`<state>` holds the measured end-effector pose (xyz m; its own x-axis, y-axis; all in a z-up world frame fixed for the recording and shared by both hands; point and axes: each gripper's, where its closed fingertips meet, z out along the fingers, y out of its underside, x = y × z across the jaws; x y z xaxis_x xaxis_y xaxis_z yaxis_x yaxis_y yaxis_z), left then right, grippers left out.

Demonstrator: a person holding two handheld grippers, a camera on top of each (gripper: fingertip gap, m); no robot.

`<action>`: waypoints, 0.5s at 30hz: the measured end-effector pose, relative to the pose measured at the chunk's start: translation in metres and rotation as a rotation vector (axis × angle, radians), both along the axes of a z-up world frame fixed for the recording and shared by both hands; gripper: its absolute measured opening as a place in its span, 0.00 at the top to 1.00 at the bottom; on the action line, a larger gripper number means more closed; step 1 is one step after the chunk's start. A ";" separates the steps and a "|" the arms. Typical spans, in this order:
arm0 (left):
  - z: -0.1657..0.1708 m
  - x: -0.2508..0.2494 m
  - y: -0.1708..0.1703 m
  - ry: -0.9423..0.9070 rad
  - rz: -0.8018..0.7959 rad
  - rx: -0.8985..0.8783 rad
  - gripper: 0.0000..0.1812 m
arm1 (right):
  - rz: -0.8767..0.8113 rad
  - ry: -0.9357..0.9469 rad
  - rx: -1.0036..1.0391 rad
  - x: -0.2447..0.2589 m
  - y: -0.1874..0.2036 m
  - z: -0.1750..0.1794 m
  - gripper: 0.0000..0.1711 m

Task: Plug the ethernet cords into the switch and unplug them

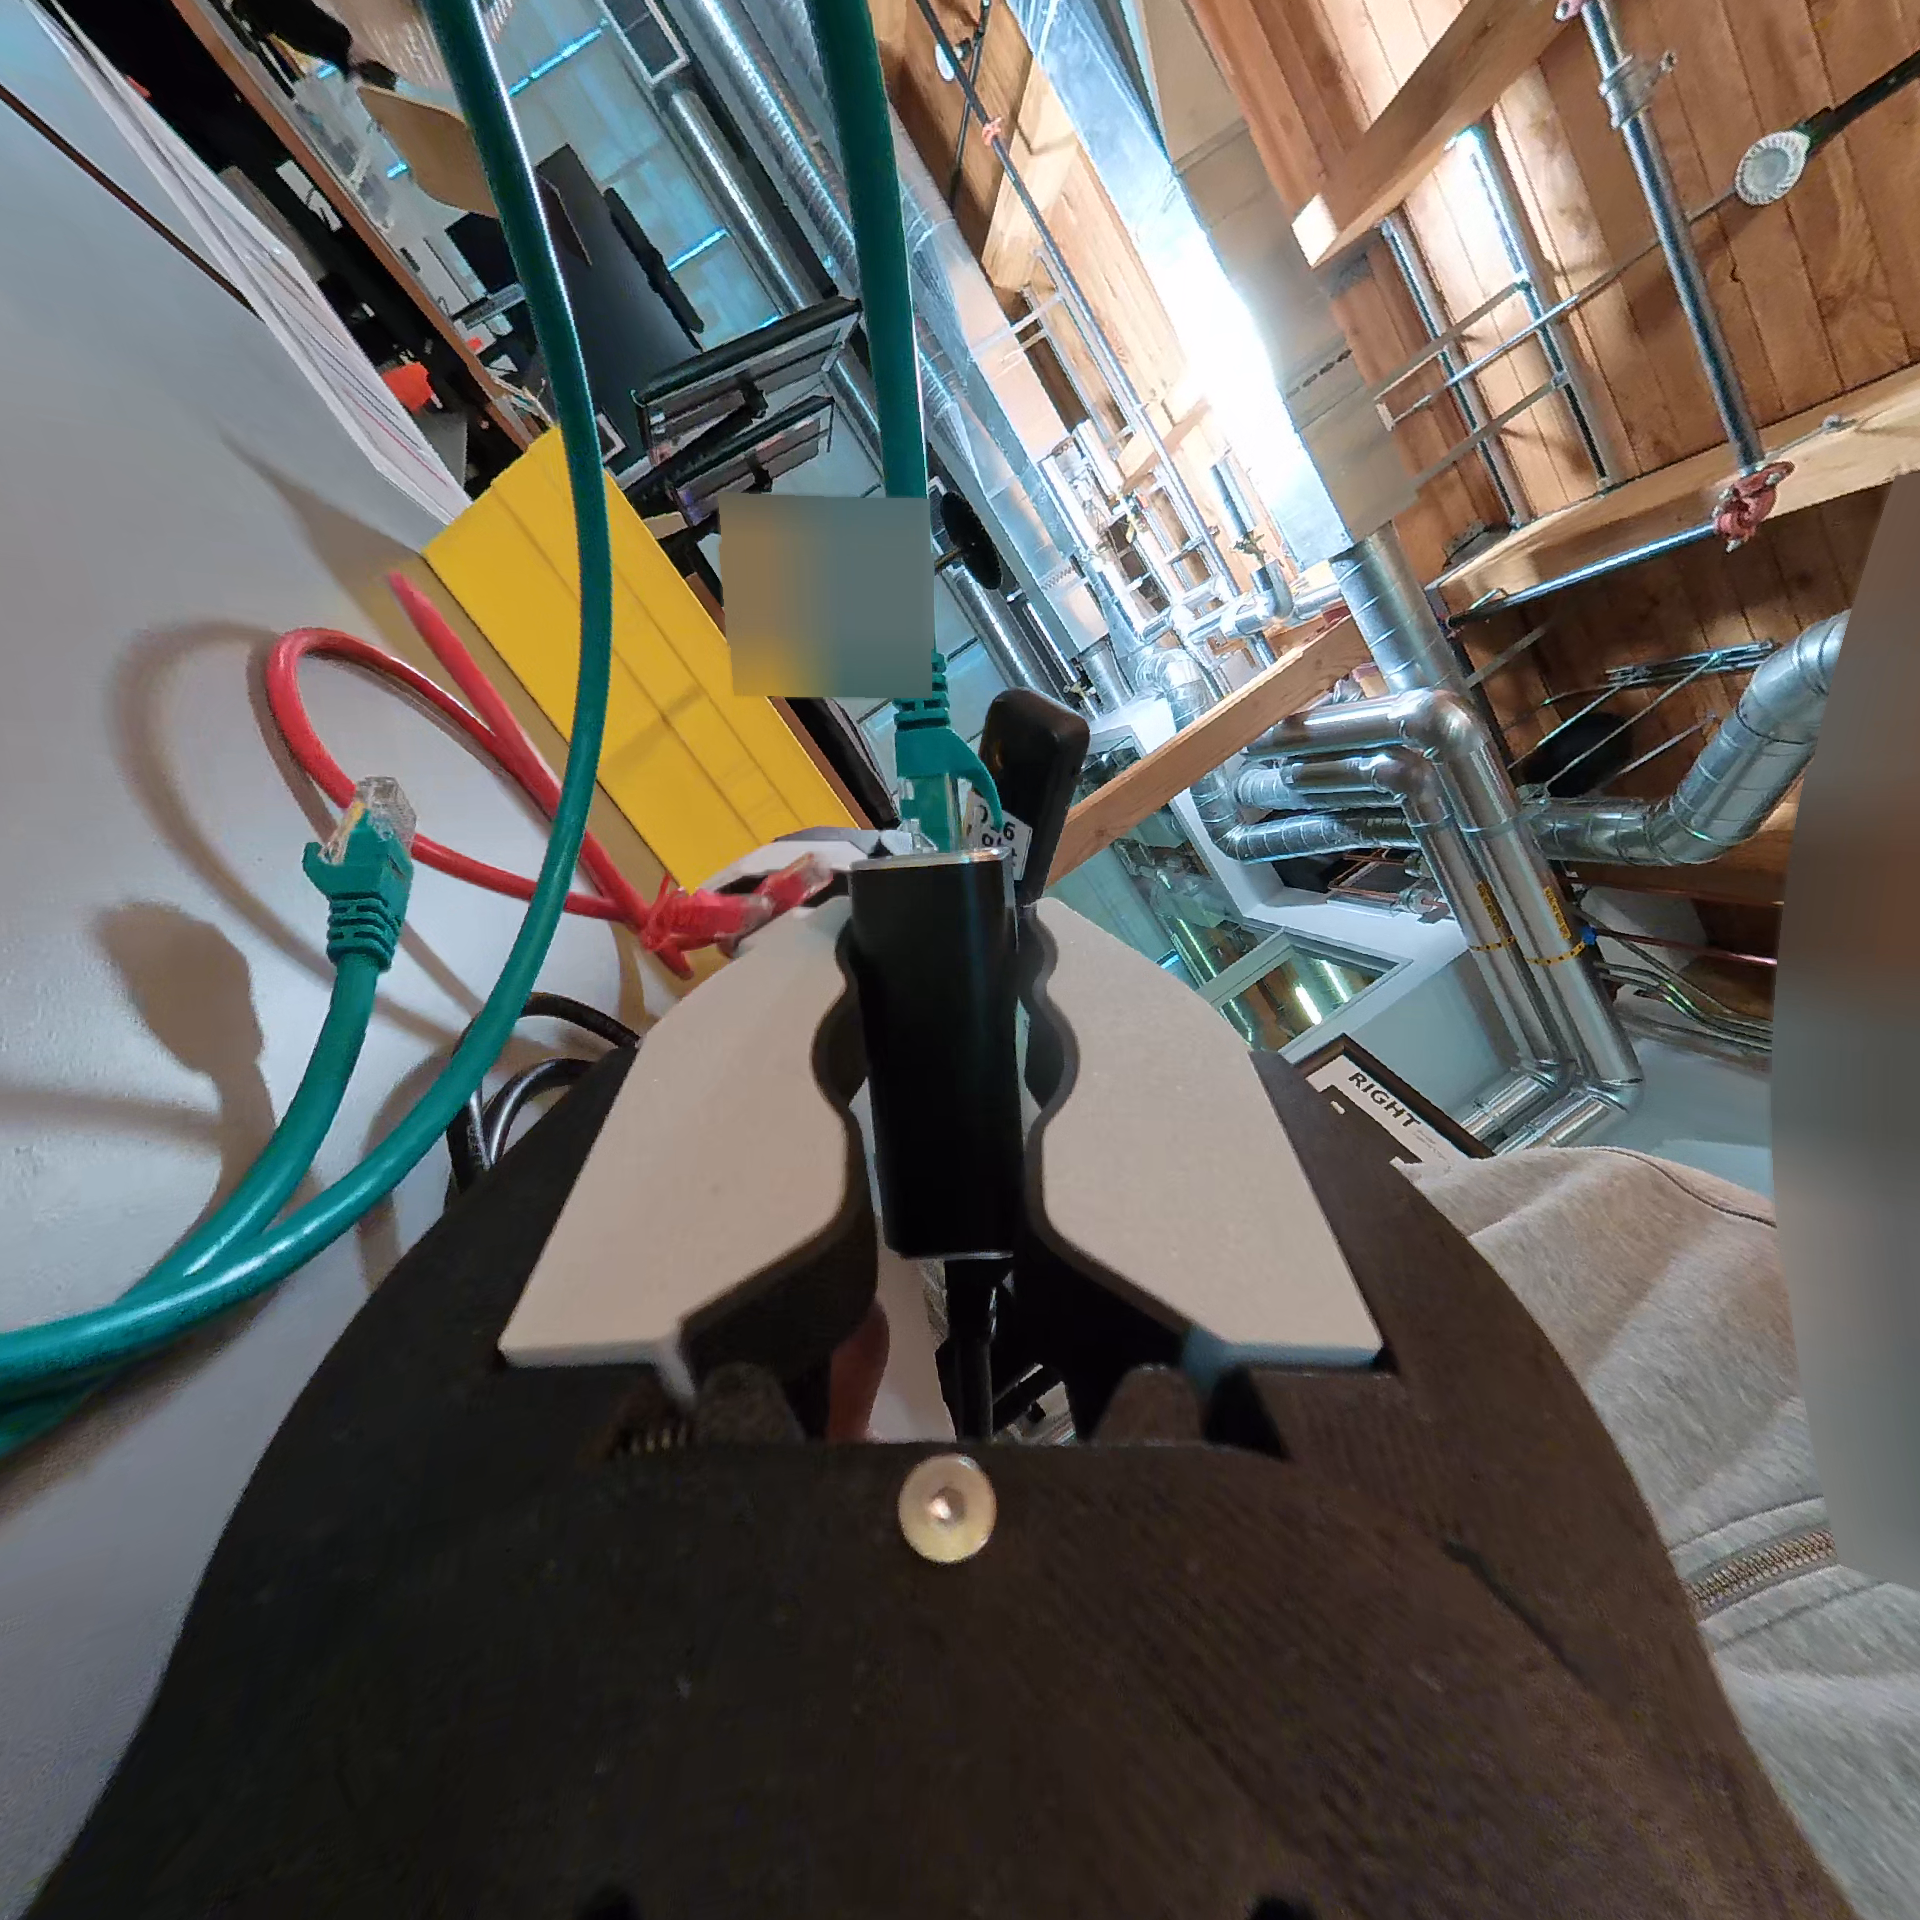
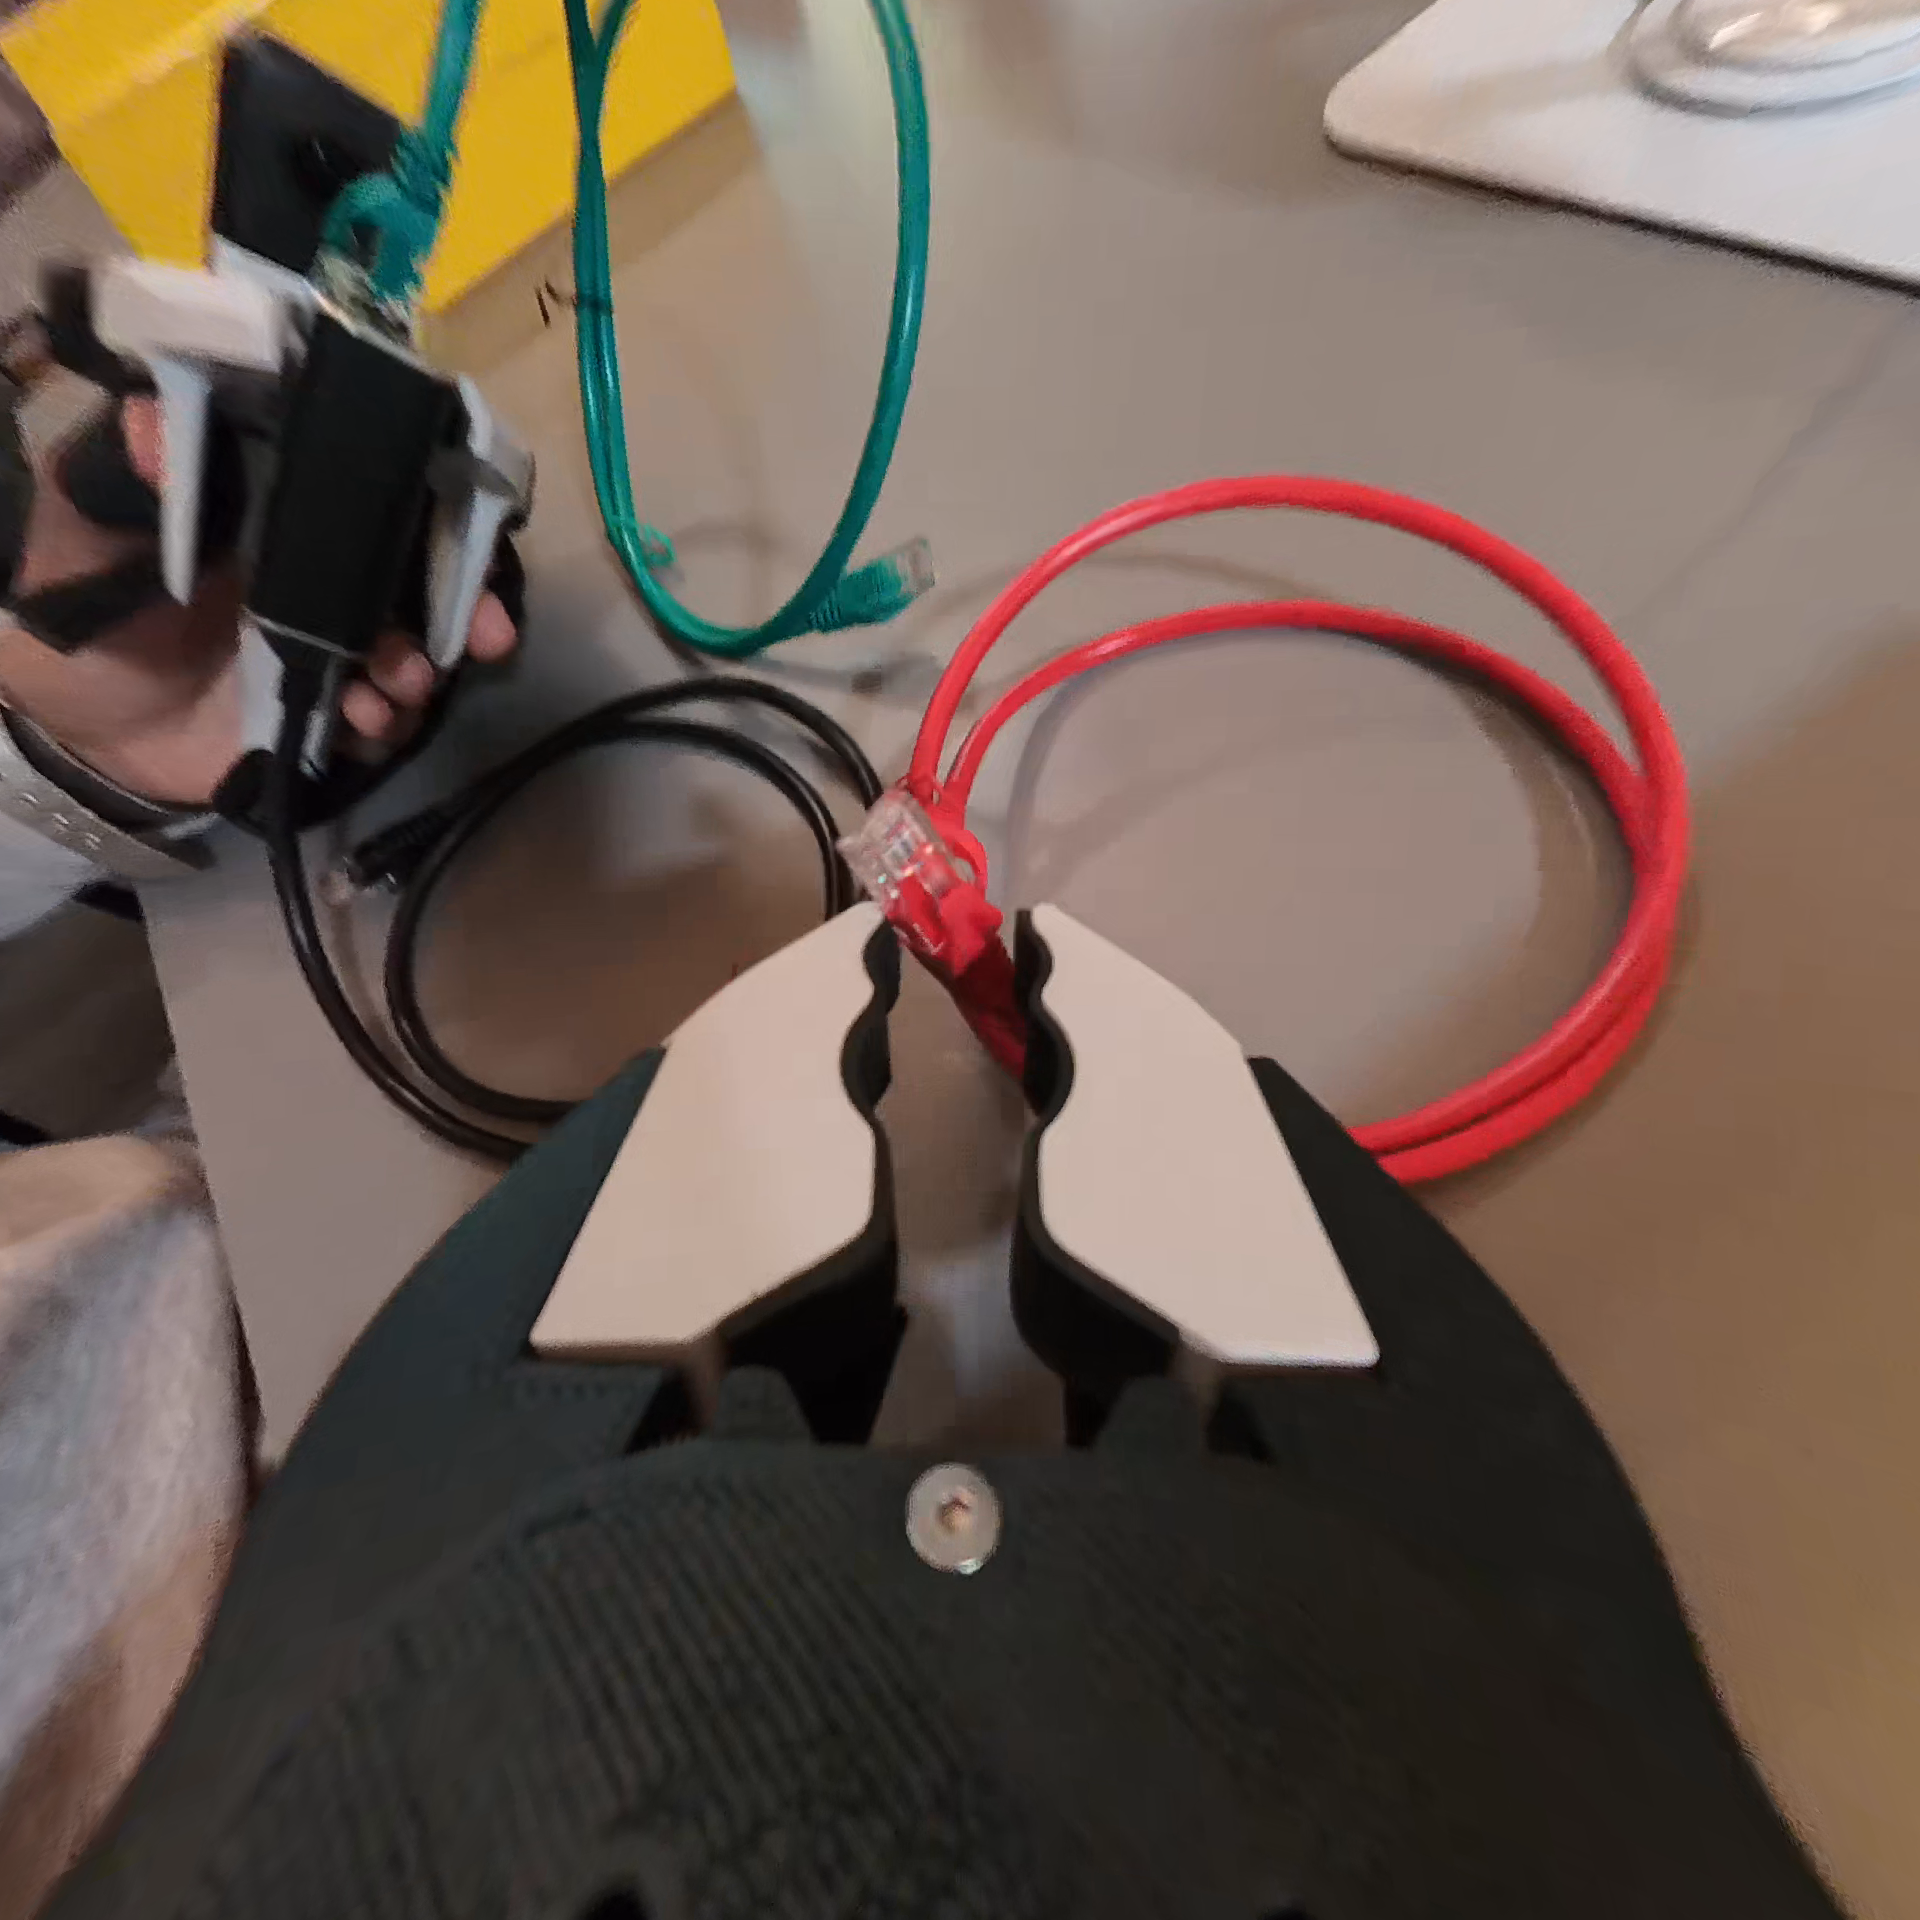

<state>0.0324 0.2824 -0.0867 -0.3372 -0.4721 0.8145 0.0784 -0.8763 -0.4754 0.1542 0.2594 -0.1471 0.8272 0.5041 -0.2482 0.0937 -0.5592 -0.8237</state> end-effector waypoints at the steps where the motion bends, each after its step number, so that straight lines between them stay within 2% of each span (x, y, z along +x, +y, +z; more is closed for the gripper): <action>1: 0.000 0.000 0.000 0.000 0.001 0.000 0.86 | -0.008 0.039 0.035 0.000 0.001 0.009 0.89; 7: 0.000 0.000 0.000 0.001 0.003 0.000 0.87 | -0.089 0.292 0.314 0.012 -0.004 0.085 0.91; 10: 0.000 0.000 0.000 0.001 0.003 0.000 0.87 | -0.143 0.397 0.479 0.030 -0.021 0.137 0.91; 15: 0.000 0.000 0.000 0.001 0.003 0.000 0.87 | -0.294 0.295 0.767 0.083 -0.069 0.222 0.91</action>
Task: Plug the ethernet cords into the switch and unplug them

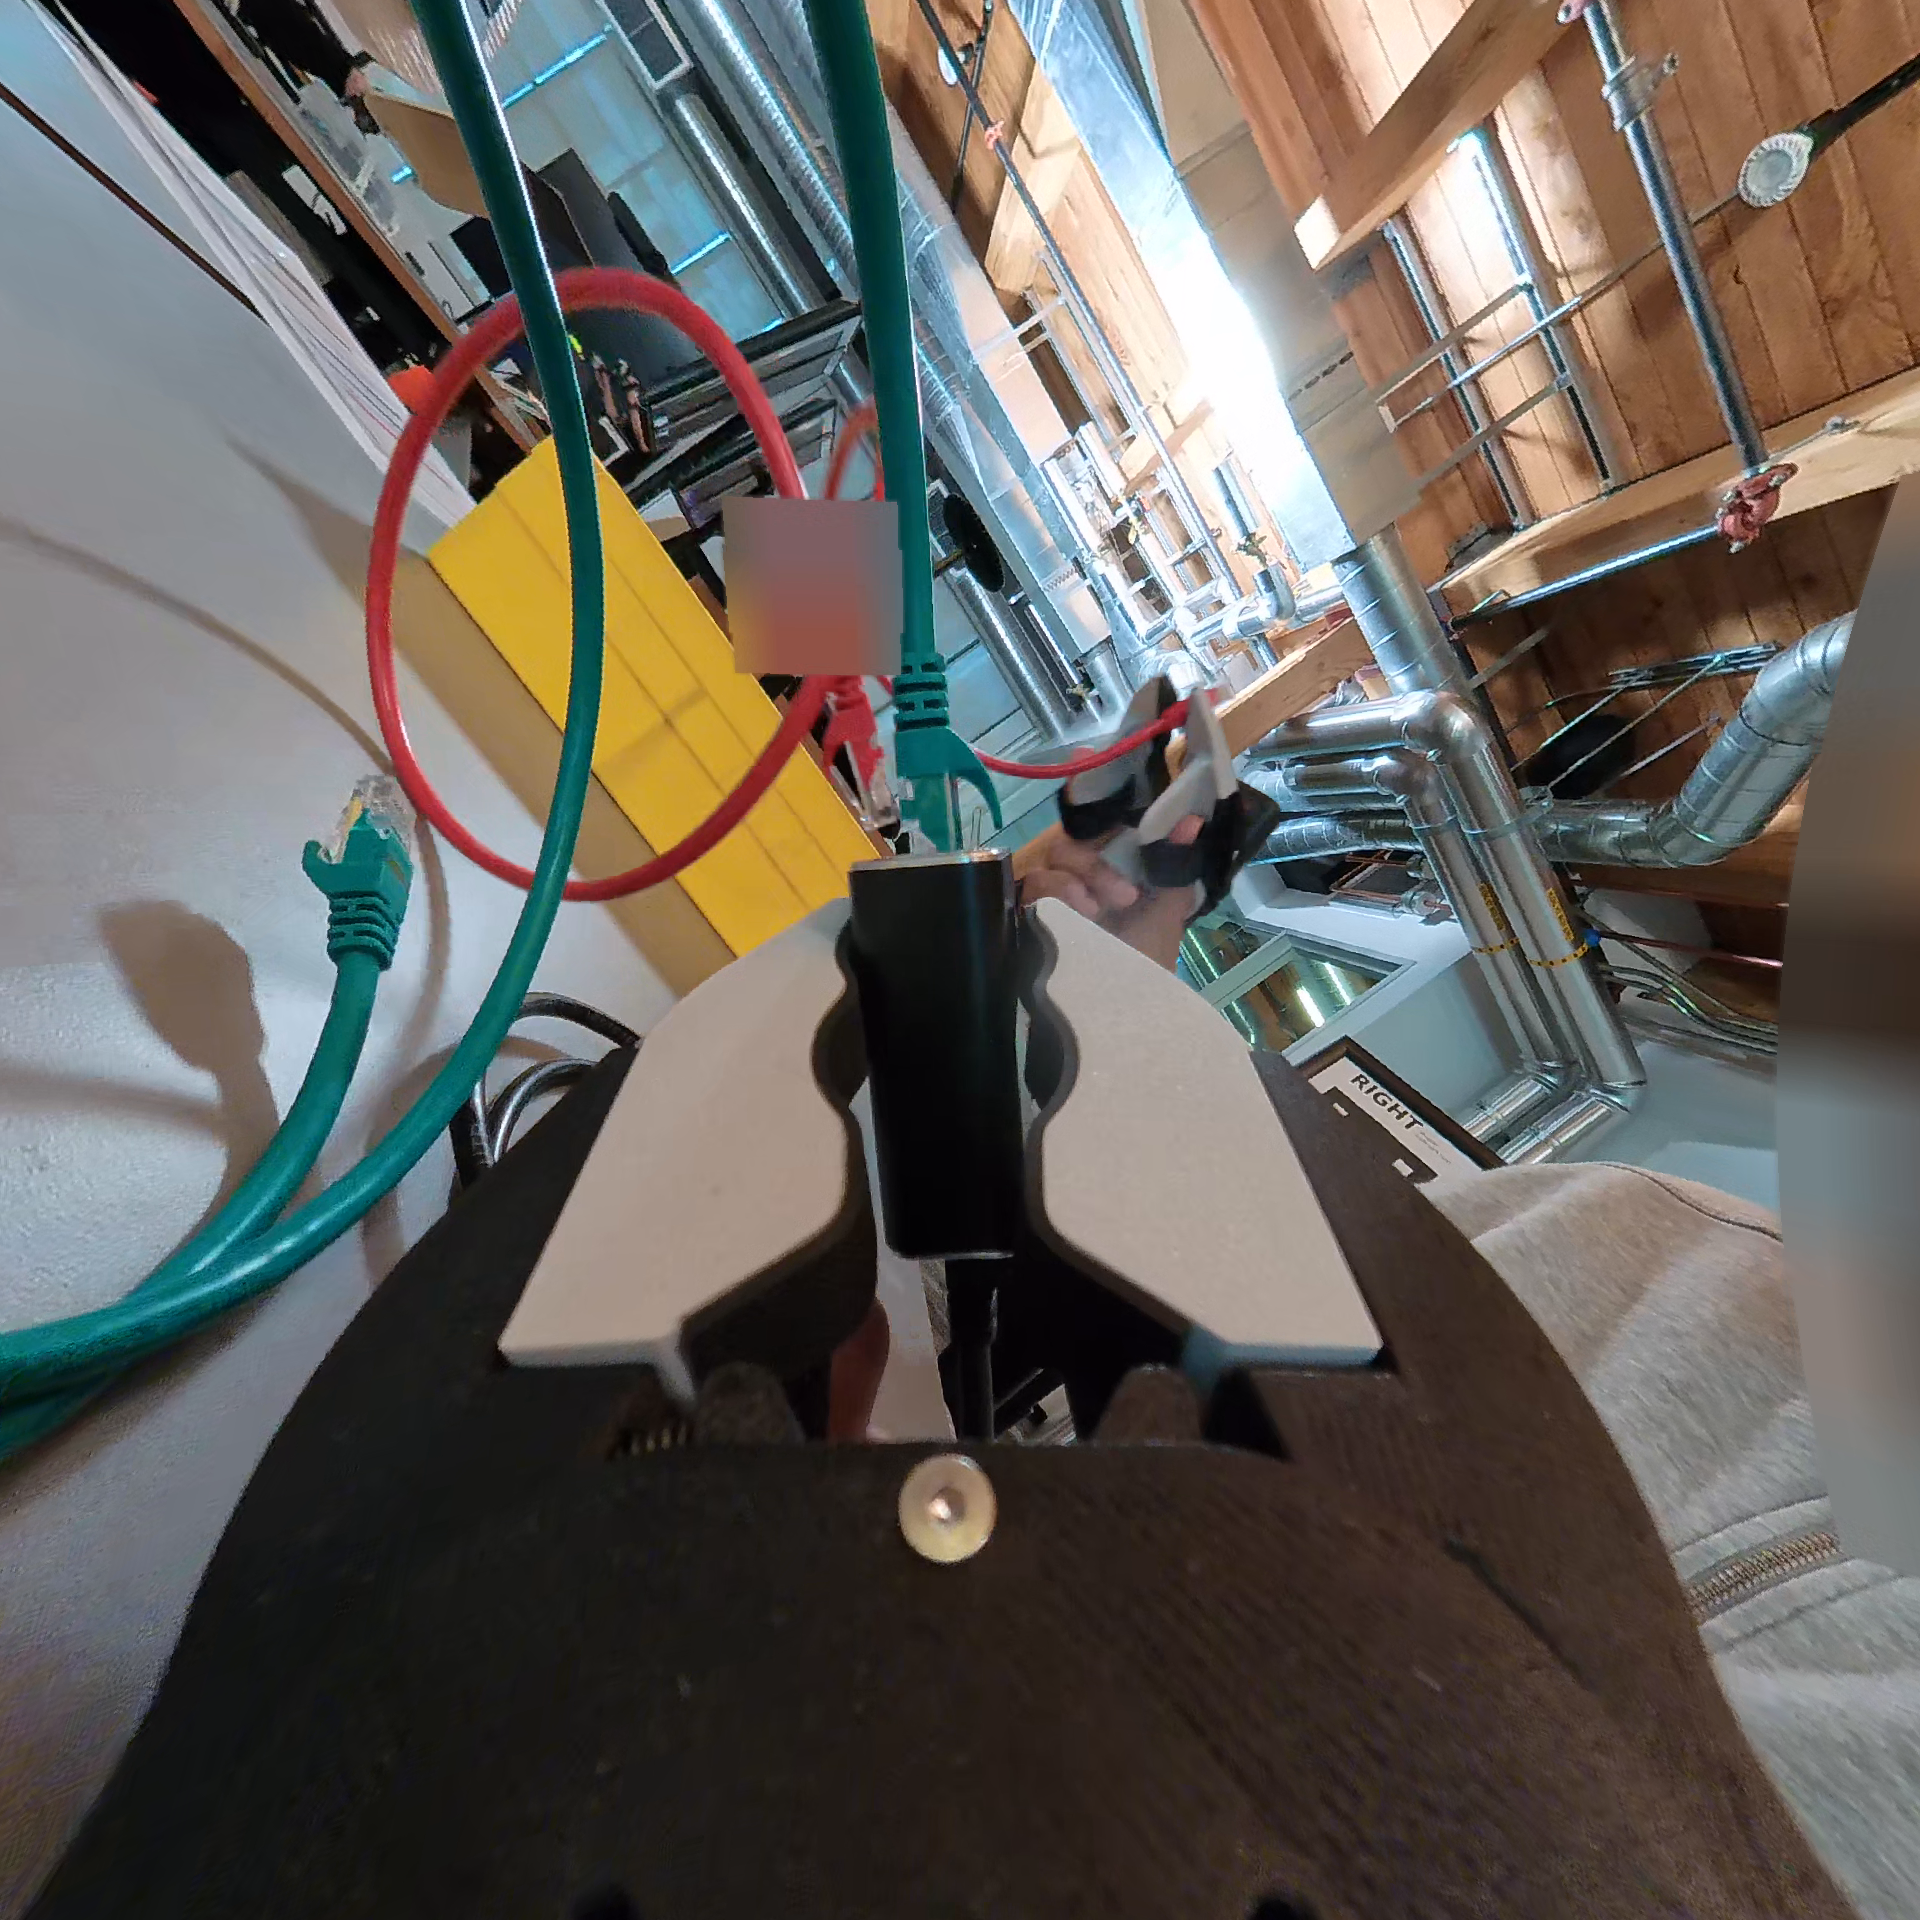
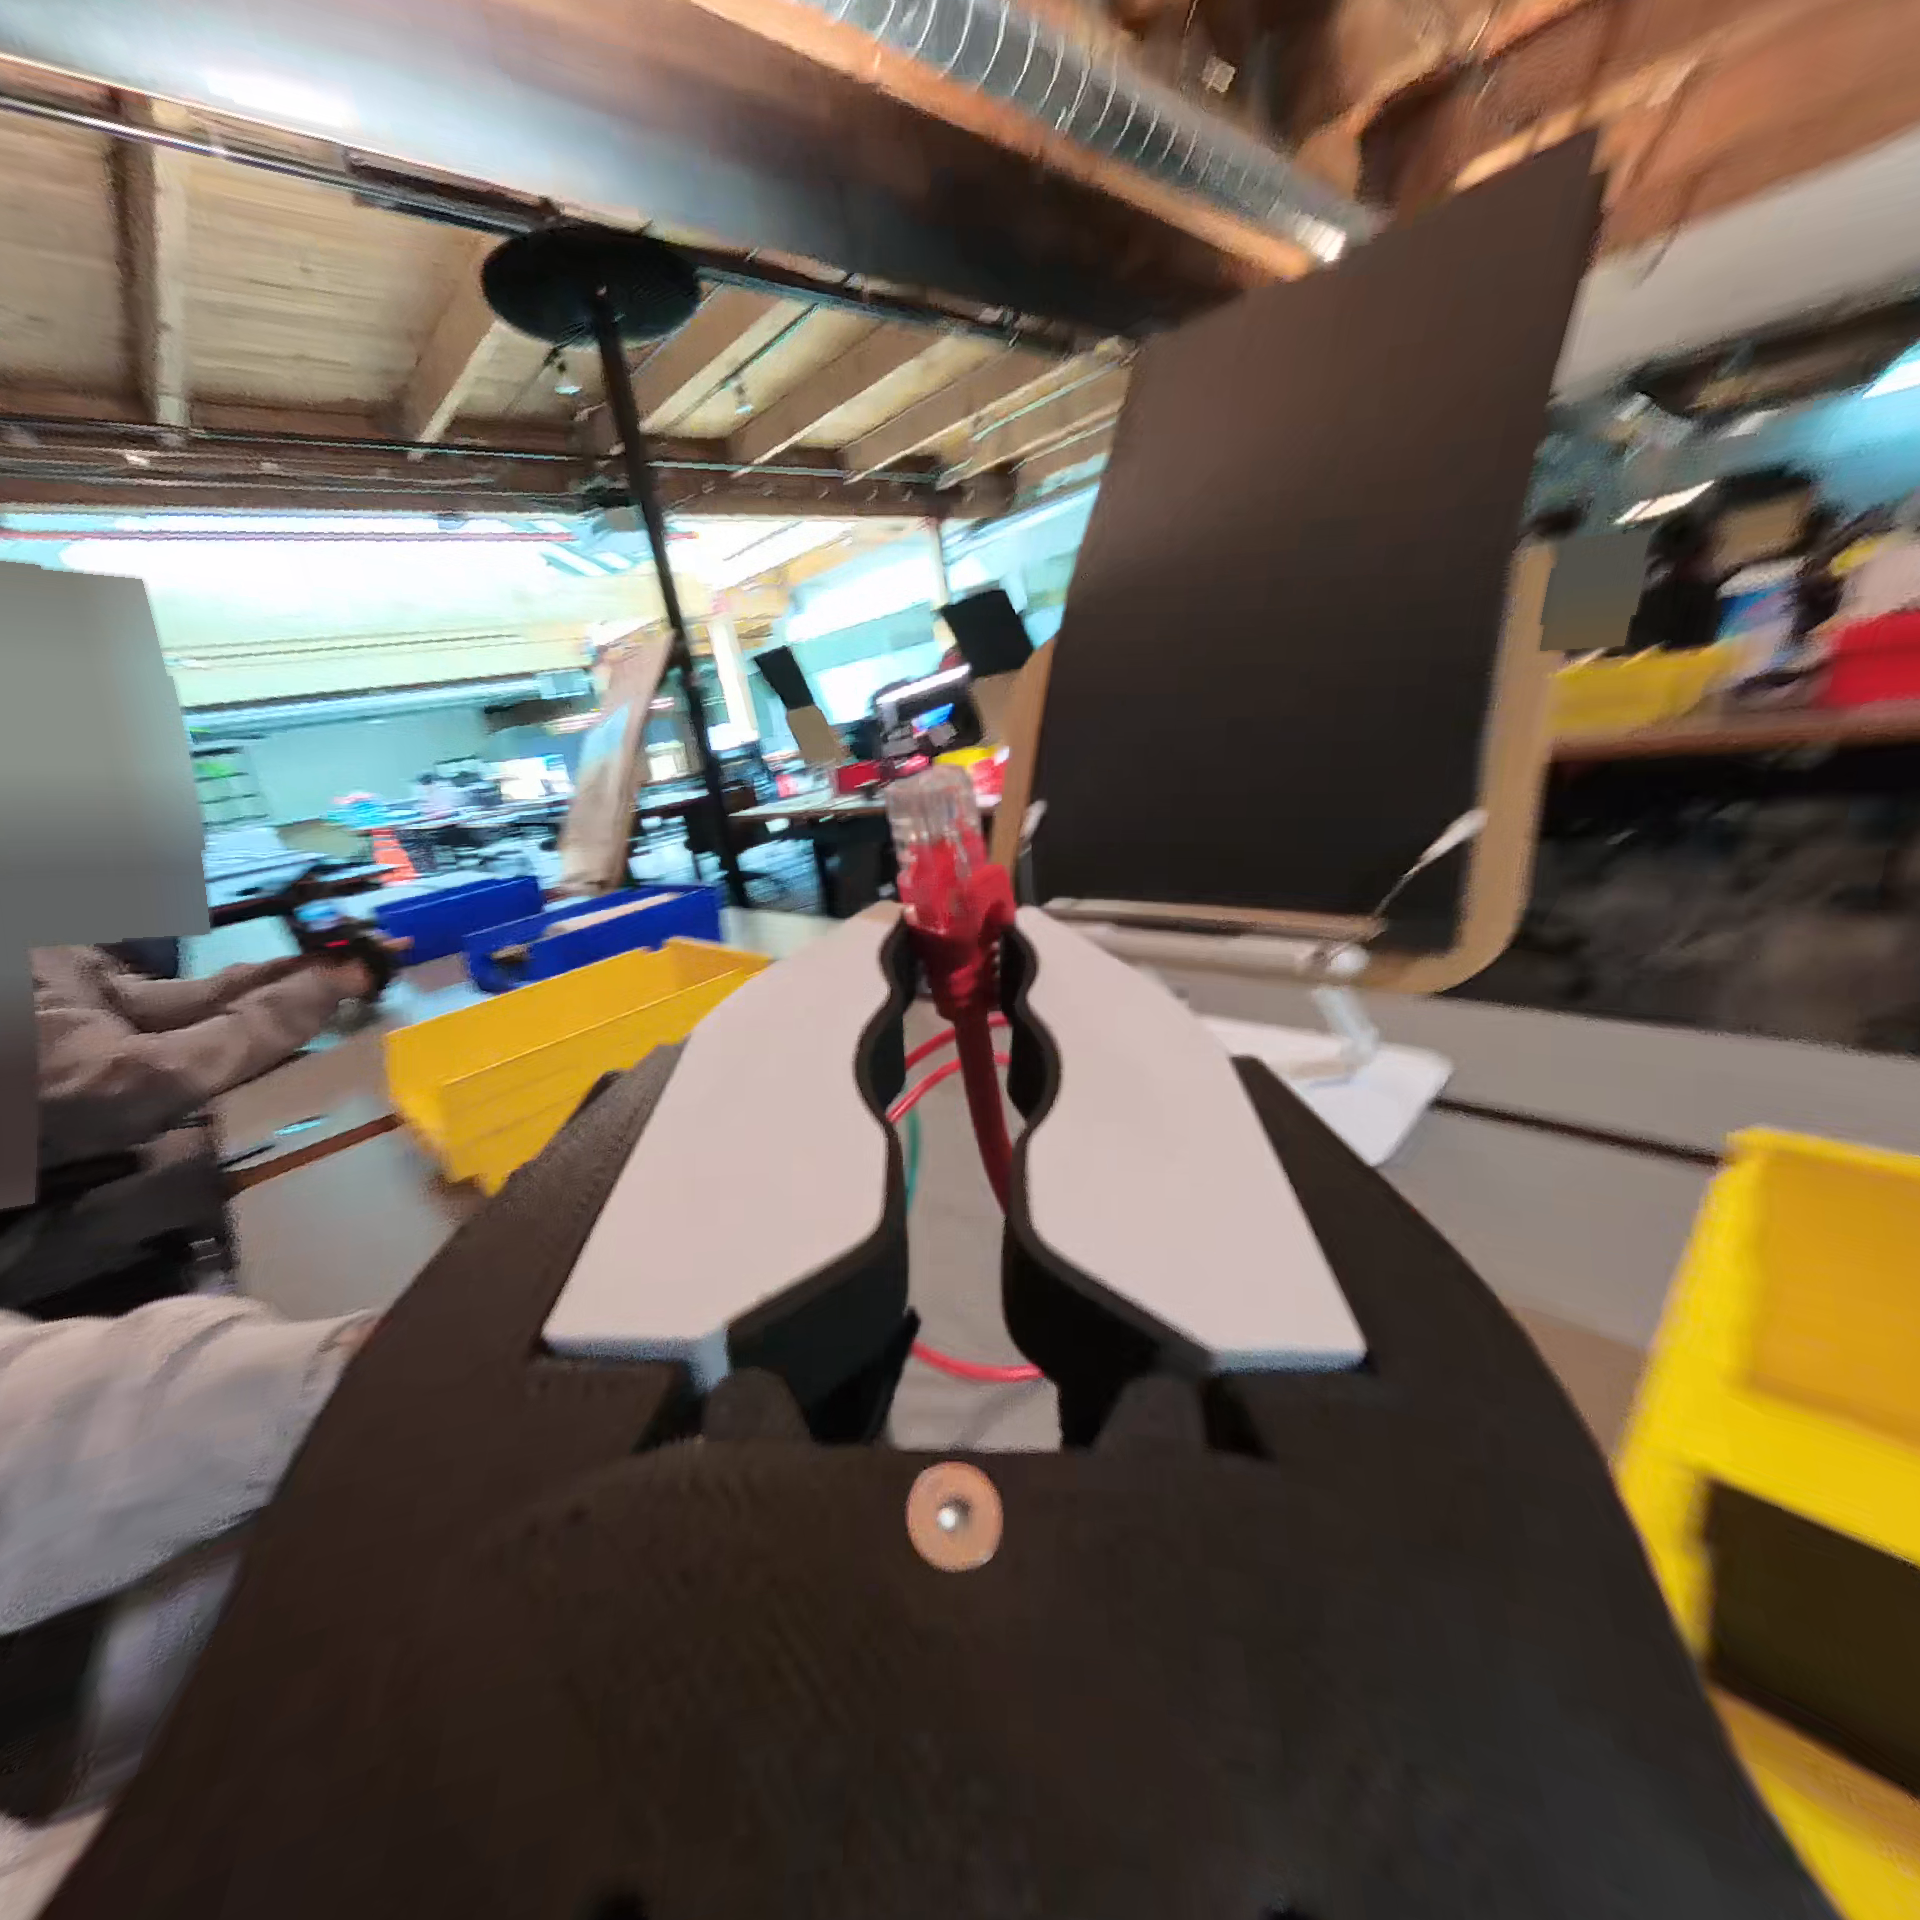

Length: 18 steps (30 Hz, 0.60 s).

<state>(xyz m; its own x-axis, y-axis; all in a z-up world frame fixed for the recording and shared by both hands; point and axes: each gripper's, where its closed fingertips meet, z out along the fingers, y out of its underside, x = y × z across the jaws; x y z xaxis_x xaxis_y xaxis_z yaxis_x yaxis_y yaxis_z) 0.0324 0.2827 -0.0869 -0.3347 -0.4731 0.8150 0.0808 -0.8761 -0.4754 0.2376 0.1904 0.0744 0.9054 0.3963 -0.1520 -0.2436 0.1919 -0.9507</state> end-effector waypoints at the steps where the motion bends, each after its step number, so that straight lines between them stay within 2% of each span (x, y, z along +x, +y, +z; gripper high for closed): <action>1: 0.000 0.000 0.000 0.000 0.000 0.000 0.87 | -0.057 -0.032 0.018 0.012 -0.008 0.008 0.91; 5: -0.001 0.001 0.000 0.005 0.003 0.004 0.86 | -0.190 -0.086 0.040 0.046 -0.025 0.013 0.91; 9: -0.002 0.001 0.000 0.012 0.009 0.009 0.86 | -0.180 -0.040 0.061 0.059 -0.035 0.021 0.91; 11: -0.002 0.001 0.000 0.014 0.010 0.010 0.86 | -0.102 -0.021 -0.002 0.052 -0.033 0.016 0.91; 14: -0.002 0.001 0.001 0.017 0.009 0.010 0.86 | 0.049 -0.020 -0.220 0.024 -0.014 -0.022 0.91; 18: -0.003 0.001 0.001 0.018 0.012 0.009 0.86 | 0.146 -0.170 -0.552 -0.022 0.009 -0.100 0.91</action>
